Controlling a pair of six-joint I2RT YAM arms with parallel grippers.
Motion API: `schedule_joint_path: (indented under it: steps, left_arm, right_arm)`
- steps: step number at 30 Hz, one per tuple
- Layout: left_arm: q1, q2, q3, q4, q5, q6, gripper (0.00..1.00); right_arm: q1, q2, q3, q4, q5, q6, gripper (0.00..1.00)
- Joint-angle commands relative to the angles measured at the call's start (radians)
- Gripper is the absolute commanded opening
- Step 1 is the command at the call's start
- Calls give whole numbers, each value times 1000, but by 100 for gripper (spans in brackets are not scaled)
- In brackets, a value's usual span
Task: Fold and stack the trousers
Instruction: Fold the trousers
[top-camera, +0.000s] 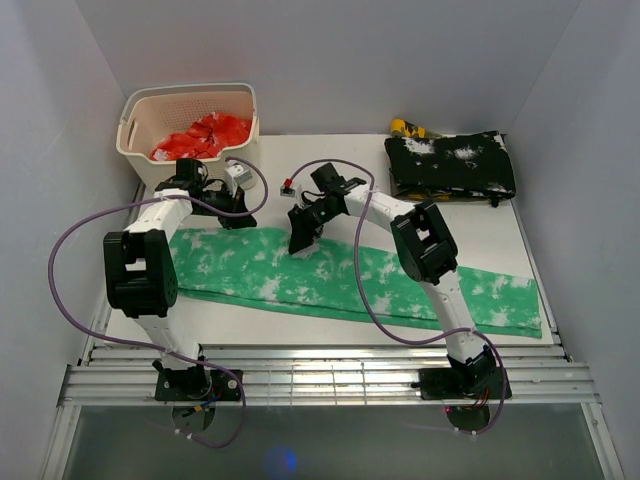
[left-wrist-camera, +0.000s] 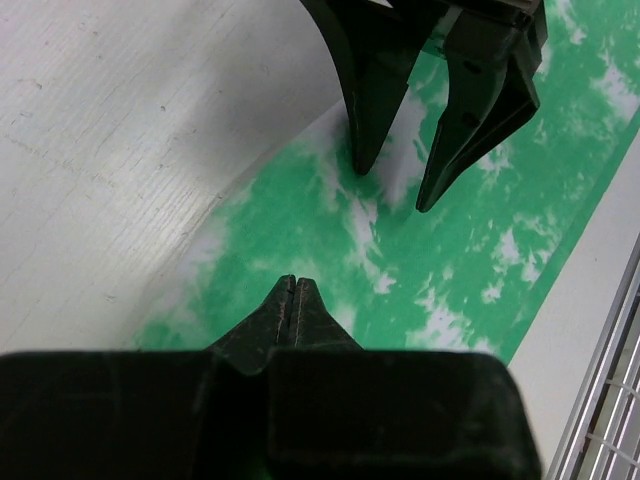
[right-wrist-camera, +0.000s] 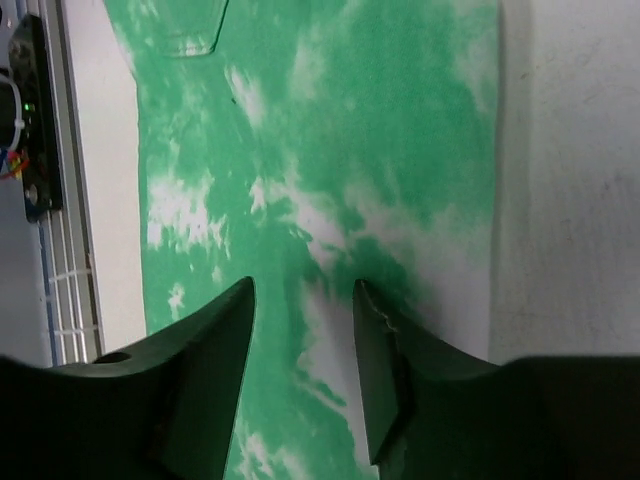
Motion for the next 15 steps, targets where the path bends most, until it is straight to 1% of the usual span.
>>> schedule_joint_path:
  steps: [1,5,7,8,9,11,12,13,14,15]
  left_arm:
    - [-1,-33,-11,7,26,22,0]
    - [-1,-24,-6,-7,26,30,0]
    - [-1,-23,0,-7,20,28,0]
    - [-1,-21,4,-7,14,28,0]
    - [-1,-15,13,-7,7,19,4]
    - [-1,-6,29,-4,-8,-4,15]
    - [-1,5,38,-7,-12,-10,23]
    - [-1,8,55,-8,-22,-25,42]
    - [-1,8,61,8,-31,-41,51]
    - [-1,11,67,18,-58,-56,58]
  right_arm:
    - [-6,-84,-4,72,46,24,55]
    - [-8,-97,17,96,79,42,62]
    - [-12,-86,40,100,107,50,70]
    - [-17,-80,48,98,141,58,71]
    - [-24,-64,54,97,155,59,72]
    - [-30,-51,63,90,190,64,72]
    - [-32,-35,66,84,196,58,73]
    - [-32,-25,74,71,205,47,73]
    - [-32,-12,97,31,196,27,72]
    - [-32,15,112,6,187,16,67]
